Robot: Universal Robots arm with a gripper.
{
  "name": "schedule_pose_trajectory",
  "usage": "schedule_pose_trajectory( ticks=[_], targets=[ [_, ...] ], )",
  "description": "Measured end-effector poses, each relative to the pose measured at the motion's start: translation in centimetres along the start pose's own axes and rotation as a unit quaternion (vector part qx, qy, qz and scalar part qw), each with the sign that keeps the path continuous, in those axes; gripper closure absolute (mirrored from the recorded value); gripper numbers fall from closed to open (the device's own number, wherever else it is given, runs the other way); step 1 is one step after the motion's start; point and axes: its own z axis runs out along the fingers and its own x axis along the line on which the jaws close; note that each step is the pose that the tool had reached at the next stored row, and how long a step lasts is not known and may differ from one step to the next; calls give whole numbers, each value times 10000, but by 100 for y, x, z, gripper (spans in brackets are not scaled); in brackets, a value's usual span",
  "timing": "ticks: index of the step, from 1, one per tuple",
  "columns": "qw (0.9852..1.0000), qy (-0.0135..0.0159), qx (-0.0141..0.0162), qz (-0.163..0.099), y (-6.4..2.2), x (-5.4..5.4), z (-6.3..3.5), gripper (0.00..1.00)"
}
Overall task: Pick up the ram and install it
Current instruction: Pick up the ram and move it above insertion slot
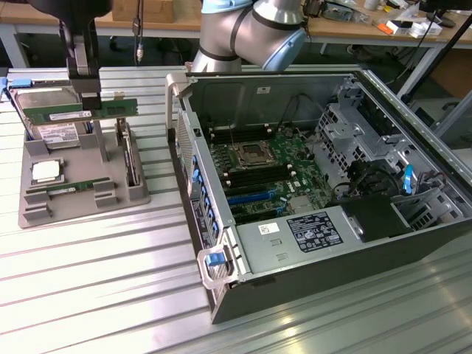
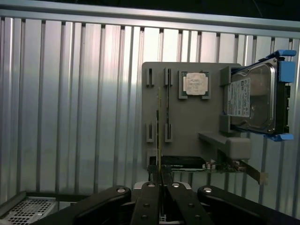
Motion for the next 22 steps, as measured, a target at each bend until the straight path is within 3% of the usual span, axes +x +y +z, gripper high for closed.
schedule_pose_trajectory(
  ticks=[3, 9, 14, 18, 22],
  targets=[
    [10000, 1, 0, 0, -92, 5, -4, 88],
    [10000, 3, 0, 0, -195, 11, -8, 88],
    [10000, 5, -1, 0, -371, 21, -17, 88],
    [10000, 5, 0, 0, -436, 25, -19, 88],
    [10000, 7, 0, 0, -576, 33, -25, 88]
  ],
)
